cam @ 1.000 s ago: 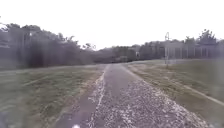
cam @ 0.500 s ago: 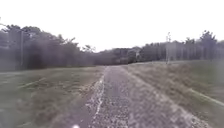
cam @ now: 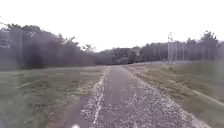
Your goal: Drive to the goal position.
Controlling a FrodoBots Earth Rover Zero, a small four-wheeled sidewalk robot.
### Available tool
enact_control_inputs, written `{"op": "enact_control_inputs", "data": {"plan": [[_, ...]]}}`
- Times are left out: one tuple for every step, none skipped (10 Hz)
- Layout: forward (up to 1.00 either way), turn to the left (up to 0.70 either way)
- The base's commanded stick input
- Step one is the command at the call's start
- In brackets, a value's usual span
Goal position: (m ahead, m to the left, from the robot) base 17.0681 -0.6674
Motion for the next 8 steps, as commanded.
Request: {"op": "enact_control_inputs", "data": {"plan": [[0.45, 0.00], [0.45, 0.00], [0.45, 0.00], [0.45, 0.00], [0.45, 0.00], [0.45, 0.00], [0.45, 0.00], [0.45, 0.00]]}}
